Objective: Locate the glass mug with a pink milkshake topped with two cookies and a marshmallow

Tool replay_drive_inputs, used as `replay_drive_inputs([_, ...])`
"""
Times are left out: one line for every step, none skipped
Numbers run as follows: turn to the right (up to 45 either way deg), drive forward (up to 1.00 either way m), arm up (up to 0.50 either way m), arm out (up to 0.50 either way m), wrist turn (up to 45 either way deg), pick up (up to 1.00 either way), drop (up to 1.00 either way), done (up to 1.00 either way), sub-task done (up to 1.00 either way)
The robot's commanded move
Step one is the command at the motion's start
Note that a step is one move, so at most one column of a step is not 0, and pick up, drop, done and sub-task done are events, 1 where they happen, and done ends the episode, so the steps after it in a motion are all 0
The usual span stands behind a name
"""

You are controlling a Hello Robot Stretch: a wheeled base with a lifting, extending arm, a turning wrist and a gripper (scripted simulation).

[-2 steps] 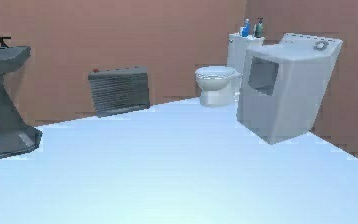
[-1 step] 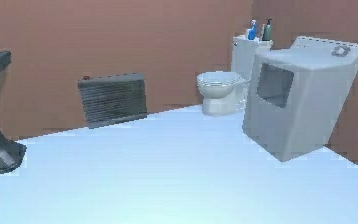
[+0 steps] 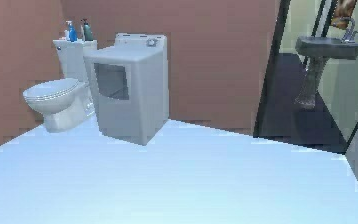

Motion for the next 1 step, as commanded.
replay_drive_inputs([18.0, 0.00, 0.00, 0.00, 0.0, 0.00, 0.00, 0.00, 0.00])
